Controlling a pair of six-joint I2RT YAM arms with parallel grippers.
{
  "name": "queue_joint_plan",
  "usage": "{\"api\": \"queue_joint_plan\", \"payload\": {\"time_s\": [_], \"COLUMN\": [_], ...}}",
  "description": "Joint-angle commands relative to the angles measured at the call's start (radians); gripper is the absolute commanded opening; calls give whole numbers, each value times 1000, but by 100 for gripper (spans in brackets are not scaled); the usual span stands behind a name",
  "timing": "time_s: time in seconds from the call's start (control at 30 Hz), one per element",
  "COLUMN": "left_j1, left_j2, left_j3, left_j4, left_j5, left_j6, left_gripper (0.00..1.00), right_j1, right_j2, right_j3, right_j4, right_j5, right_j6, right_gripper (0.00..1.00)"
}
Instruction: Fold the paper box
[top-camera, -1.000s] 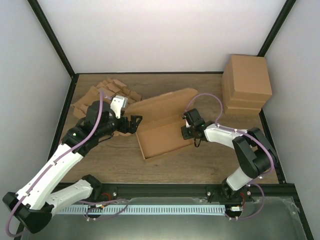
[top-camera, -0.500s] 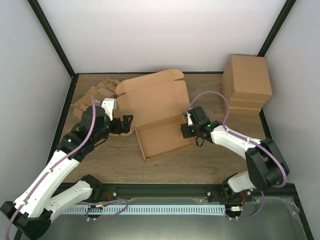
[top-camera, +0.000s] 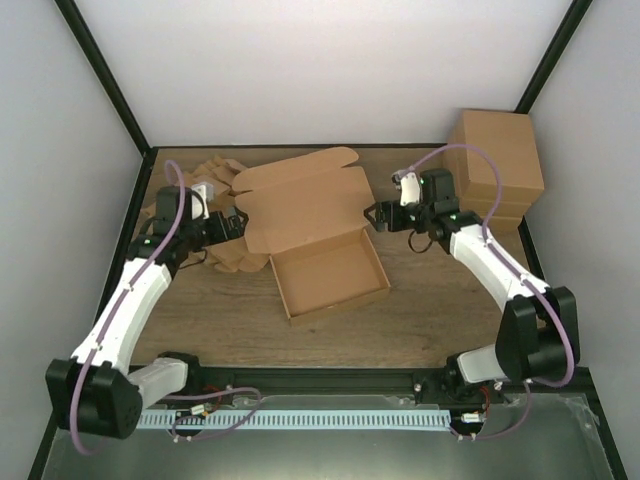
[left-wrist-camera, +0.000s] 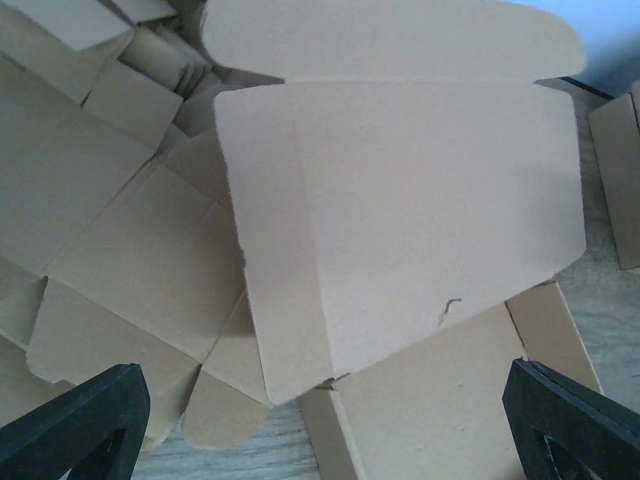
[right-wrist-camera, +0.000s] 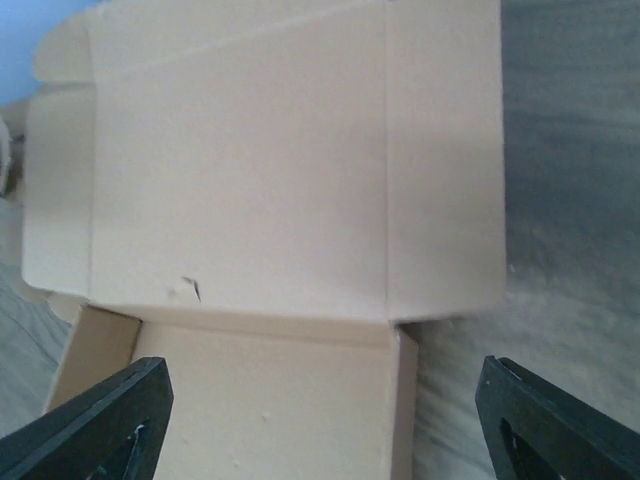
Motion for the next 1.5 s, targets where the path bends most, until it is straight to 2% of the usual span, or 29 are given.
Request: {"api": "queue_joint_plan", "payload": {"time_s": [0.0, 0.07, 0.1, 0.27, 0.33, 0.43, 0.6, 0.7, 1.1, 1.2, 1.37, 1.47], "left_j1": [70, 83, 85, 86, 86, 85, 86, 87, 85, 82, 61, 34], "left_j2": [84, 124, 135, 189, 229, 288, 357, 408, 577, 587, 604, 607], "left_j3": [23, 37, 41, 38, 36, 36, 54, 75, 202, 214, 255, 281], "left_j4": [75, 82, 90, 156, 193, 249, 289, 292, 298, 315, 293, 270], "left_j5": [131, 119, 113, 107, 117, 124, 62, 43, 114, 122, 100, 65], "left_j6": [-11, 0, 1, 2, -3, -32, -33, -31, 15, 11, 38, 65], "left_gripper": [100, 100, 100, 99, 94, 89, 83, 79, 68, 58, 29, 21], "right_j1": [-54, -93, -113, -171, -171, -171, -171, -170, -102, -79, -45, -26], "right_j2": [117, 171, 208, 335, 368, 460, 586, 629, 795, 816, 813, 752], "right_j3": [130, 187, 219, 354, 371, 461, 576, 604, 740, 767, 796, 727], "right_j4": [13, 25, 16, 0, 34, -7, -18, 4, 8, 2, -35, -6], "right_j5": [-161, -167, -158, -228, -230, -228, -277, -296, -330, -327, -306, -228], "right_j6": [8, 51, 84, 114, 97, 69, 59, 65, 69, 58, 27, 25], "right_gripper": [90, 99, 100, 100, 100, 100, 100, 99, 88, 84, 73, 68]}}
